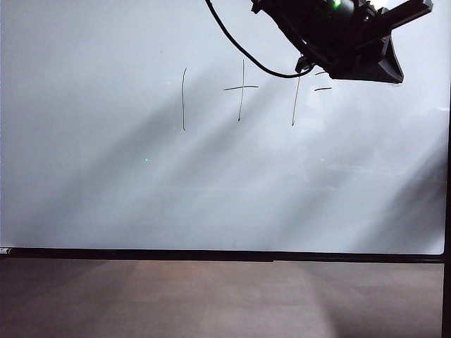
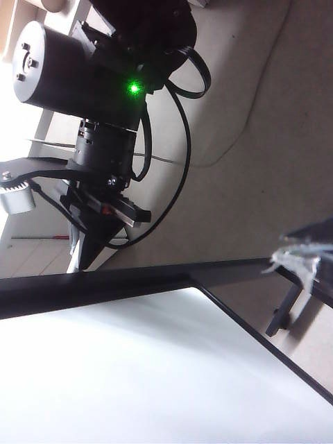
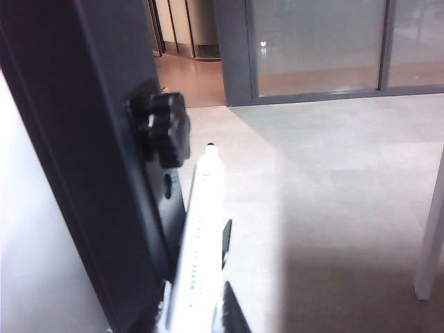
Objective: Reach to the right to find the marker pen, pick it up, and write the answer to the math problem on the whiteboard.
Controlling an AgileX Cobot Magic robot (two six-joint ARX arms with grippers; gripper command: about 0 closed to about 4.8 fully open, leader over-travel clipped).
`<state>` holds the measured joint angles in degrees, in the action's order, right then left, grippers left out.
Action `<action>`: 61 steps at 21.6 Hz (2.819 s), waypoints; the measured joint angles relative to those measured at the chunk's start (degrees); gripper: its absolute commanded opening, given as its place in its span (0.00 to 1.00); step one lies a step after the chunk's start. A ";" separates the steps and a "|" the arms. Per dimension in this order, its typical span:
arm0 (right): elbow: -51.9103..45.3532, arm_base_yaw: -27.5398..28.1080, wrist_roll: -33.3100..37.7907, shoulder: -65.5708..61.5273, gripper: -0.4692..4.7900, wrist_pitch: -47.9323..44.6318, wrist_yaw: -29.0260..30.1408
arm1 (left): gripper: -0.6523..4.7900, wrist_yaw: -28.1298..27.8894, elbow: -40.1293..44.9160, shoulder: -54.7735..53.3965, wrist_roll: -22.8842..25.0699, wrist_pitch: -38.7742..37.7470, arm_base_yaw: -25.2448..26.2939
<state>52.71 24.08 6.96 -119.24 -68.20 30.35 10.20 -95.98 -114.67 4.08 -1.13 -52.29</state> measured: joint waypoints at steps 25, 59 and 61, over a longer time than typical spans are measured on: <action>-17.70 -16.79 11.74 65.22 0.08 36.06 -3.37 | 0.11 0.02 0.00 0.00 0.00 0.00 0.02; -6.01 -22.21 3.23 41.31 0.08 33.16 -3.54 | 0.11 0.02 0.00 -0.02 0.00 -0.13 0.02; -6.01 -21.62 3.21 41.33 0.08 33.24 -3.30 | 0.11 0.02 0.00 -0.02 0.00 -0.13 0.02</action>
<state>46.70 2.46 10.17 -77.91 -34.96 27.05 10.22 -95.98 -114.69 4.08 -1.26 -52.27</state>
